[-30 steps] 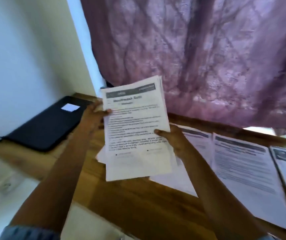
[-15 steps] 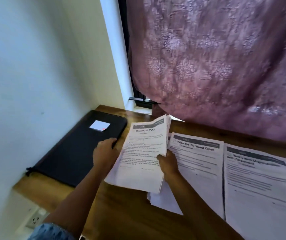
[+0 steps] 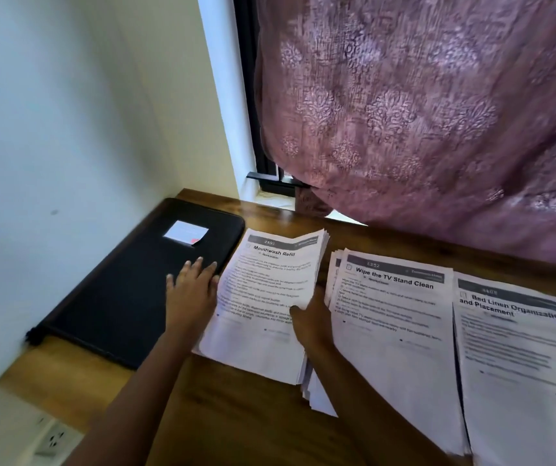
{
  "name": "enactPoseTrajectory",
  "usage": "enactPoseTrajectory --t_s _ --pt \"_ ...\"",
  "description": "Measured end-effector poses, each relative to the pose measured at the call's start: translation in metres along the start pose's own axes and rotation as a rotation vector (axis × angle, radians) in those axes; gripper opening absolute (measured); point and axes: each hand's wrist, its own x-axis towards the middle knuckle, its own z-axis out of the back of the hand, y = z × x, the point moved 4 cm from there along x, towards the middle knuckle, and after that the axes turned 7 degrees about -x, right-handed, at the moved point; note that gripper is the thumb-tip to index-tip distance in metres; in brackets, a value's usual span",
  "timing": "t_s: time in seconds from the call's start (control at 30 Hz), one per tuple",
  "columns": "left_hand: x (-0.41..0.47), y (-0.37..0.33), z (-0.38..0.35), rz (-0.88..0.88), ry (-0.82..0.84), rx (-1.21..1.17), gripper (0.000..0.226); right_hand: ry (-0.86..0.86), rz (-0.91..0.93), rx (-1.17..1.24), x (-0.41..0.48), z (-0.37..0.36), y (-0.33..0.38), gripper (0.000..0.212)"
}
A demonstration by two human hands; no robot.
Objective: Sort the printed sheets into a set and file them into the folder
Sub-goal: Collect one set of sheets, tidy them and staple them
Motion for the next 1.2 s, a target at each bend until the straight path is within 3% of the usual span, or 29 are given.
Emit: enactPoseTrajectory --t_s 0.13,0.23,0.33,0.47,0.57,0.7,0.8,0.87,1.03,1.2 --pt "-0.013 -0.06 -0.013 -0.302 0.157 0.104 0.062 -0.043 0.087 -0.051 -0.002 -0.011 0.006 0.078" --pt "-0.022 -0.08 -0.04 -0.259 0.336 0.055 0.067 -0.057 0.081 -0.084 -0.012 -0.006 0.016 0.087" --pt "-0.031 -0.075 -0.063 -0.197 0.436 0.103 0.063 -0.111 0.152 -0.184 -0.014 0.024 0.027 0.075" --pt "-0.03 -0.087 -0.059 -0.169 0.317 -0.029 0.065 -0.19 0.235 -0.402 0.003 0.09 0.029 0.053" --pt "-0.033 -0.135 -0.055 -0.3 0.208 -0.137 0.06 -0.192 0.258 -0.607 0.032 0.131 0.022 0.049" --pt "-0.051 -0.198 -0.074 -0.618 0.28 -0.074 0.061 -0.12 0.205 -0.904 0.075 0.171 0.021 0.069" --pt "-0.061 -0.211 -0.1 -0.652 0.343 -0.027 0.082 0.017 0.197 -1.058 0.098 0.186 0.015 0.09" --pt "-0.068 -0.208 -0.114 -0.613 0.367 -0.018 0.083 0.082 0.174 -1.121 0.106 0.188 0.011 0.098" --pt "-0.069 -0.206 -0.116 -0.562 0.378 -0.039 0.075 0.097 0.227 -1.061 0.108 0.185 0.015 0.098" --pt "-0.068 -0.205 -0.117 -0.551 0.366 -0.033 0.071 0.268 0.174 -0.959 0.121 0.193 0.022 0.11"
